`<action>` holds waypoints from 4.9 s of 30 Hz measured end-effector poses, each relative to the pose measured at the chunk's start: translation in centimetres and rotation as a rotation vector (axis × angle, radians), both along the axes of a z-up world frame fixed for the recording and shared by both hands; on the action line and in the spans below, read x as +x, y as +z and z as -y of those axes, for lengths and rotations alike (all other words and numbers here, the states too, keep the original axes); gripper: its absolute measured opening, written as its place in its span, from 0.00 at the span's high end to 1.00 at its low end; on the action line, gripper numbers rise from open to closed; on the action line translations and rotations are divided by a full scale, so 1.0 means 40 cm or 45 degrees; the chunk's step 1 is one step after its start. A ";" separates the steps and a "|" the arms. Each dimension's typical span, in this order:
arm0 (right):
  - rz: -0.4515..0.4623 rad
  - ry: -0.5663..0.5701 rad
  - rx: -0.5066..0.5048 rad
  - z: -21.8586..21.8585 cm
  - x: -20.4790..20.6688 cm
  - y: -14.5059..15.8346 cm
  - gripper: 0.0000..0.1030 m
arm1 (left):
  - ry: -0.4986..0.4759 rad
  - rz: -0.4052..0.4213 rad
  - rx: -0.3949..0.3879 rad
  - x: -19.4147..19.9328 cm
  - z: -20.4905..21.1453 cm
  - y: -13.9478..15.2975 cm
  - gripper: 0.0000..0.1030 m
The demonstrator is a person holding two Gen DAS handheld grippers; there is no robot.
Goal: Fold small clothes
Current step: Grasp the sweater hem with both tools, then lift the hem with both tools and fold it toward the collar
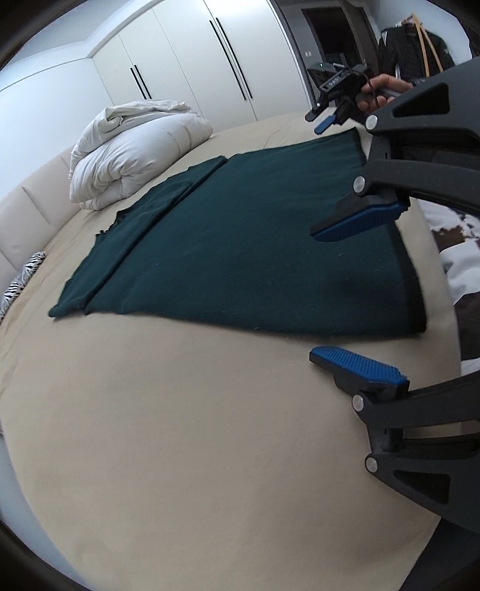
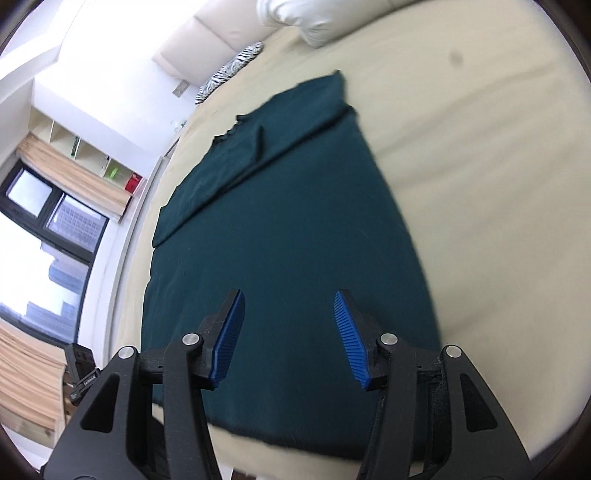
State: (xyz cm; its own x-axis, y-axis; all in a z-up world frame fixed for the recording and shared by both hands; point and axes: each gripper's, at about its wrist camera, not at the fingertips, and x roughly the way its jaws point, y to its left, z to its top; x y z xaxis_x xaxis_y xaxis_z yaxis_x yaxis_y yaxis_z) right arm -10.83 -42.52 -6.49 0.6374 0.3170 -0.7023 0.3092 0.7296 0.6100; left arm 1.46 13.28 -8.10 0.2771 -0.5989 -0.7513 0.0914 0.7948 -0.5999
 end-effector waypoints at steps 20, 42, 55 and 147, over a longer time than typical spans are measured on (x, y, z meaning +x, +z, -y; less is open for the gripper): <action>-0.143 -0.125 0.188 0.143 -0.179 -0.060 0.53 | -0.013 -0.125 -0.108 -0.011 -0.020 -0.035 0.89; -0.303 -0.060 0.334 0.118 -0.160 -0.120 0.81 | -0.026 -0.090 -0.090 -0.026 -0.021 -0.031 0.93; -0.236 -0.098 0.377 0.133 -0.192 -0.133 0.94 | 0.022 -0.037 -0.110 -0.041 -0.033 -0.022 0.95; -0.026 -0.399 -0.122 0.360 0.942 -0.077 0.42 | 0.330 0.101 -0.325 0.975 0.114 -0.026 0.31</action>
